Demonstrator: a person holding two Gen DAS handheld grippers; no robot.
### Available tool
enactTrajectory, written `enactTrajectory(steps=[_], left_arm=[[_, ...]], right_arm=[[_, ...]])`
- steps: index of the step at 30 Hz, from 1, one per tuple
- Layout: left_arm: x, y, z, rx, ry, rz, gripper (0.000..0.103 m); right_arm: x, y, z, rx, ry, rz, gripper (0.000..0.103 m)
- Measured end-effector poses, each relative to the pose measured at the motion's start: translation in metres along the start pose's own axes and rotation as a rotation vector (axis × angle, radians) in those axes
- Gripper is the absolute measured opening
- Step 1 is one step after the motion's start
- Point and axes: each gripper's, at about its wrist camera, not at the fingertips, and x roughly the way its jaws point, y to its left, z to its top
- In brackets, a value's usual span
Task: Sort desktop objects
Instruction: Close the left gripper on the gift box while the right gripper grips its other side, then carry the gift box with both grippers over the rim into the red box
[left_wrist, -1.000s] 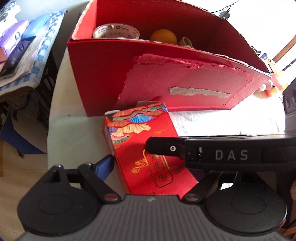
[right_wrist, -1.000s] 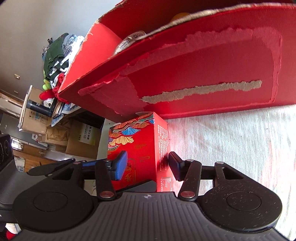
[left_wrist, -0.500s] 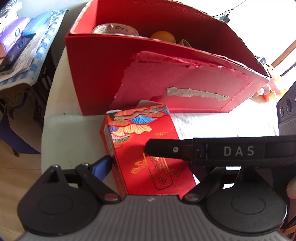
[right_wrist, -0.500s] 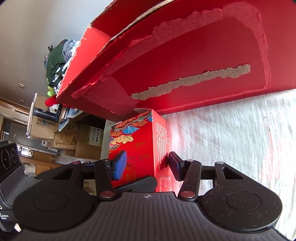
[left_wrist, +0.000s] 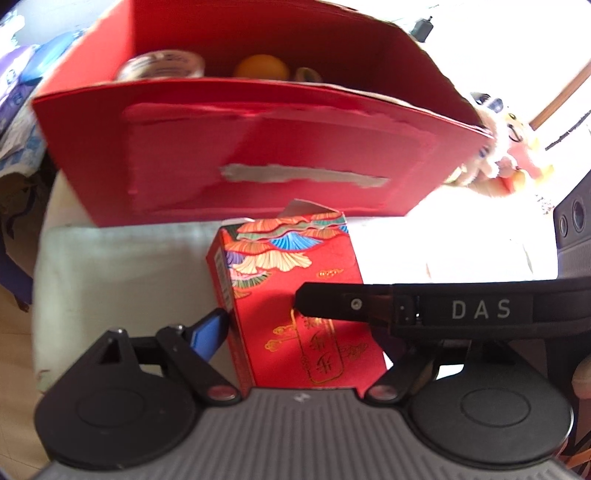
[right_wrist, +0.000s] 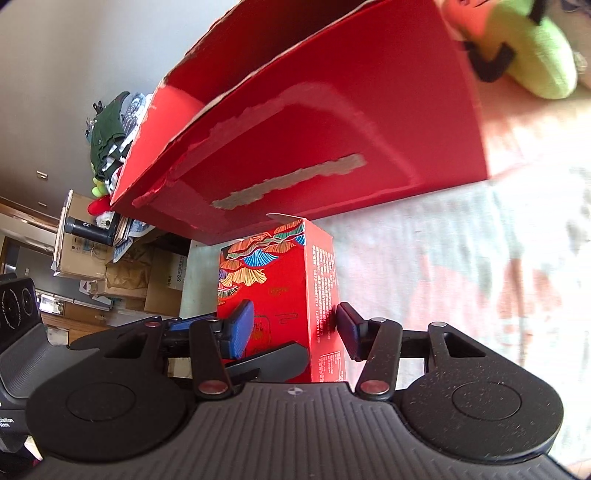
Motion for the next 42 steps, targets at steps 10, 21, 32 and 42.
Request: enactTrajectory(steps=[10,21,32,42], left_arm=[[0.013,-0.071,0.008,0.091,-0.011,-0.043,0.084],[-0.008,-0.135,0.022,0.206,-0.092,-0.109,0.084],[-0.053,-0.166,0.058,0.252,-0.267,-0.122,0.084],[-0.081,-0.124,0.109,0.243,-0.363,-0.102,0.084]], right_arm=[[-0.052,-0.029,-0.001,0.024,-0.084,-0.027,0.052],[-0.115,-0.037,0.006,0.014,-0.218,-0.074,0.052],[-0.166,-0.019,0.044,-0.122,-0.351,-0.064,0.052],[-0.141,0.031,0.101,-0.233,-0.38,-0.054,0.052]])
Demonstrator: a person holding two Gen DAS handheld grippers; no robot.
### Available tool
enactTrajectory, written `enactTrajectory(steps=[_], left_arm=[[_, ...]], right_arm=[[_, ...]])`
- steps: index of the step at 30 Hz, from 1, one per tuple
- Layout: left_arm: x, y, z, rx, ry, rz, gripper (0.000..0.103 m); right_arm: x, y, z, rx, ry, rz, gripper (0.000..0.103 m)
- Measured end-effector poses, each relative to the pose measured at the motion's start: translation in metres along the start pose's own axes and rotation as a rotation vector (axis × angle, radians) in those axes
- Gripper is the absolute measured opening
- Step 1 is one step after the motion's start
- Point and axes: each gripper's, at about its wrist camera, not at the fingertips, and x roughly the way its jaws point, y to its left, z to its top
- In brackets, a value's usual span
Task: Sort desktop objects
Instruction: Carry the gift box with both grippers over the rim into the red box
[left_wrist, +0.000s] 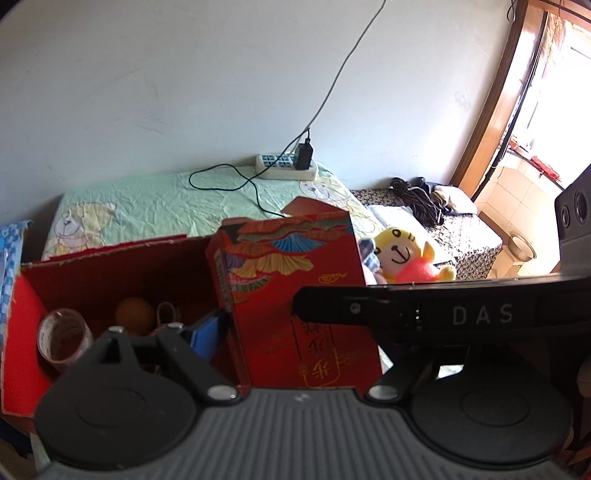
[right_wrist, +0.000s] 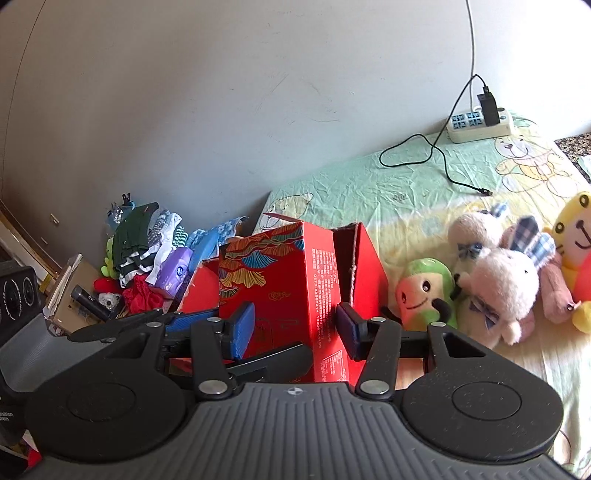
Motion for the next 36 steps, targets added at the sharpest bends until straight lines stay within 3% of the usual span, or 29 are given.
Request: enactTrajectory(steps=[9,18,29,36], left_arm=[[0.023,0.069,0.027,-0.021,0.018,-0.06,0.084],[0.074,0.118,0.02,-0.086,0.152,-0.2,0.087],[0.115,0.137,0.015,-0.049,0.321,-0.255,0.087],[0.142,0.138,0.011,-0.037,0.442,-0.286,0.088]], right_arm=[[0.055,0.026,0.028,-0.093,0.018,-0.063,0.052],[0.104,0.029,0.031,-0.167,0.102,-0.181,0.05],[0.137,0.025,0.027,-0.145,0.199,-0.296,0.046],[0.148,0.013,0.022,-0.096,0.232,-0.36,0.035]])
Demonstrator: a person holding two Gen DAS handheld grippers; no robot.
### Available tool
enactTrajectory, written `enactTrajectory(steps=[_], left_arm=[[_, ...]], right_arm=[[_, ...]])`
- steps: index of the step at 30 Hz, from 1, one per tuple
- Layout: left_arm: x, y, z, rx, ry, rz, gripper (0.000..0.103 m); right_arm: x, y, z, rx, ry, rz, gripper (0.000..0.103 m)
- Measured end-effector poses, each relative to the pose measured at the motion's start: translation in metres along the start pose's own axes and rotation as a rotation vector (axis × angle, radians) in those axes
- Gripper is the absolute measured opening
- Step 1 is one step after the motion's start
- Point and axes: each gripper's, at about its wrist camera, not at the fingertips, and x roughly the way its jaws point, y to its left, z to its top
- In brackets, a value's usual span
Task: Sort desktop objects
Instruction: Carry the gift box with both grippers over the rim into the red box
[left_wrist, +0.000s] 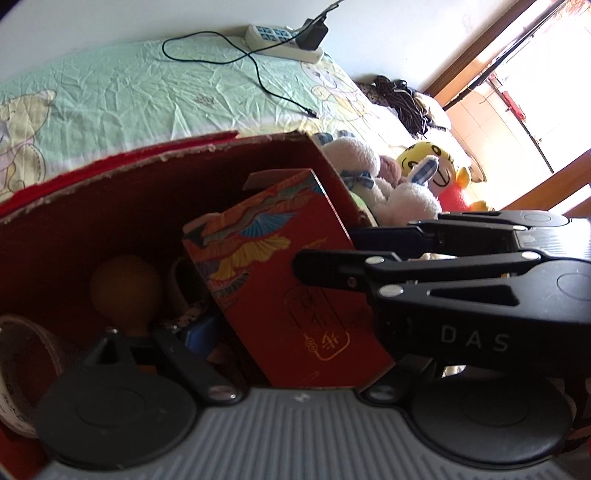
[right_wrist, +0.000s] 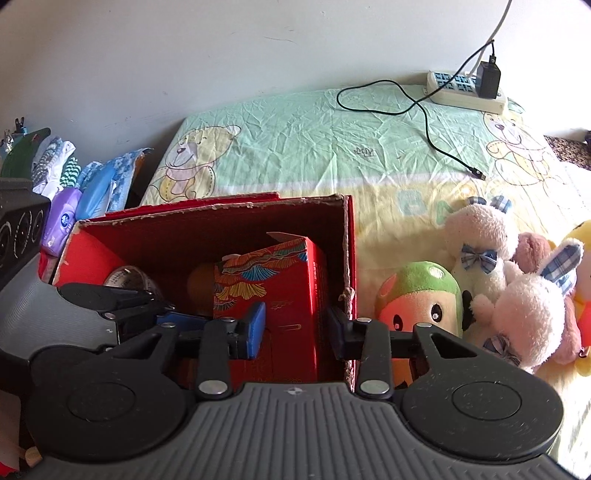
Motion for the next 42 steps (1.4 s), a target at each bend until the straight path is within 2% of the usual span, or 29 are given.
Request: enactTrajectory(steps=[2,6,14,26,33,39,42], left_arm=[[0.006,0.001,0.002,0.006,0.024,-0.006,0.094],[0.016,0.004,0.007,-0.013,0.076,-0.022,0.096],[0.027,0.011,0.007,-0.046,0.155,-0.013,0.096],[0.032,0.011,0.007,-0.03,0.184,0.101,0.1],[0.027,0.02,0.004,-0.054,0.179,0.113,0.1],[0.022,0.018,0.007,-0.031,0.163,0.129,0.099],[0.023,0.017,0.008,-0.019,0.159,0.135,0.099]], right_arm=[[0.001,0.002,0.001,-0.01,0.001,-0.013,0.032],[0.004,0.002,0.005,-0.011,0.009,-0.035,0.021],[0.019,0.005,0.009,-0.016,0.064,-0.027,0.023],[0.039,0.025,0.019,-0.115,0.128,-0.077,0.02],[0.046,0.036,0.019,-0.136,0.167,-0.088,0.027],[0.045,0.034,0.02,-0.129,0.221,-0.075,0.026],[0.044,0.031,0.021,-0.127,0.218,-0.077,0.021]])
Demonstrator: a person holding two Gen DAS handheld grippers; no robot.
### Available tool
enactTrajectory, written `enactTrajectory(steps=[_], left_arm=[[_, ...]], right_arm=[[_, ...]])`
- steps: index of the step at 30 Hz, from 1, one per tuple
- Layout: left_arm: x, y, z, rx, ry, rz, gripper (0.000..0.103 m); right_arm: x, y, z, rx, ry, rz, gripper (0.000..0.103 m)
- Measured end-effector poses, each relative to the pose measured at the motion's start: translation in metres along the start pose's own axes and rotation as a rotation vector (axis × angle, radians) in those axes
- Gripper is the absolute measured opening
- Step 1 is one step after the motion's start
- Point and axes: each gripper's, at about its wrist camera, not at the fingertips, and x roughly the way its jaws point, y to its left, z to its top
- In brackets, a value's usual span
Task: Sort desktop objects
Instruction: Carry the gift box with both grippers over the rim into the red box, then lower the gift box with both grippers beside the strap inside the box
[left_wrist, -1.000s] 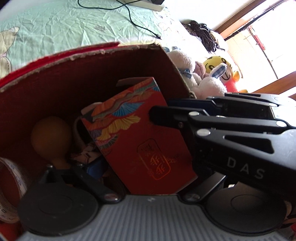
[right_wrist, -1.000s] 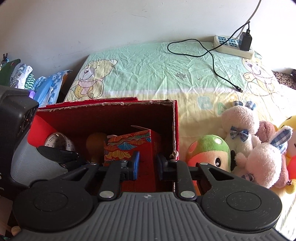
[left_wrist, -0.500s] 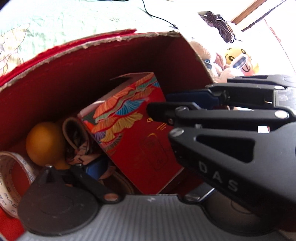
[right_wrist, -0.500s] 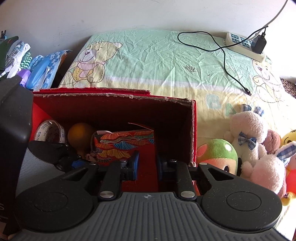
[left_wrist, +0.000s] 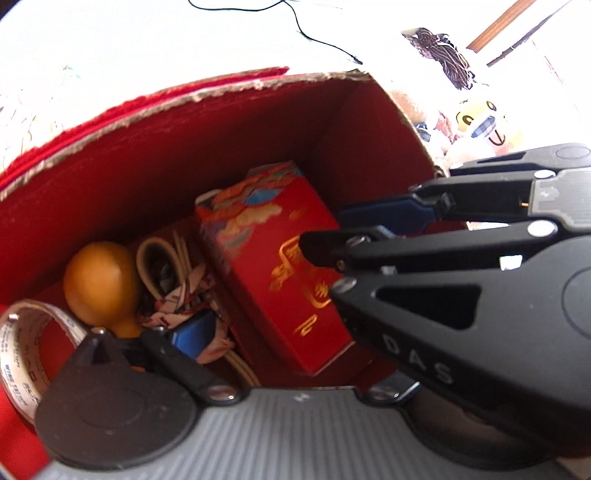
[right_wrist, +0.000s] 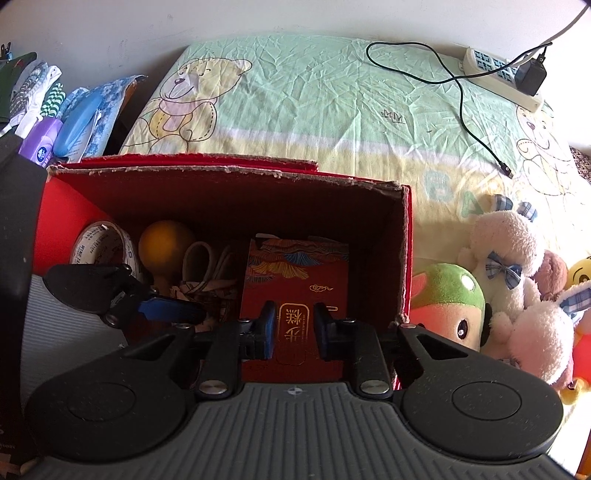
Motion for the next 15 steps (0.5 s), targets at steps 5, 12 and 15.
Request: enactTrajectory(steps=[5,12,15], left_arm=[[0.004,-0.003,0.01,-0.015,0.016,0.009,0.099],[0.009,-0.004,0.019,-0.011,0.0,0.004,0.096],[0.018,0.001,0.019,-0.036,0.032,-0.011,0.089]], right_arm=[[-0.001,-0.008,0.002,0.024,-0.021,0.008,0.013],[-0.006,-0.016,0.001,0.039,-0.117,0.02,0.015],[-0.009,-0.022,-0.001,0.059,-0.169,0.027,0.016]])
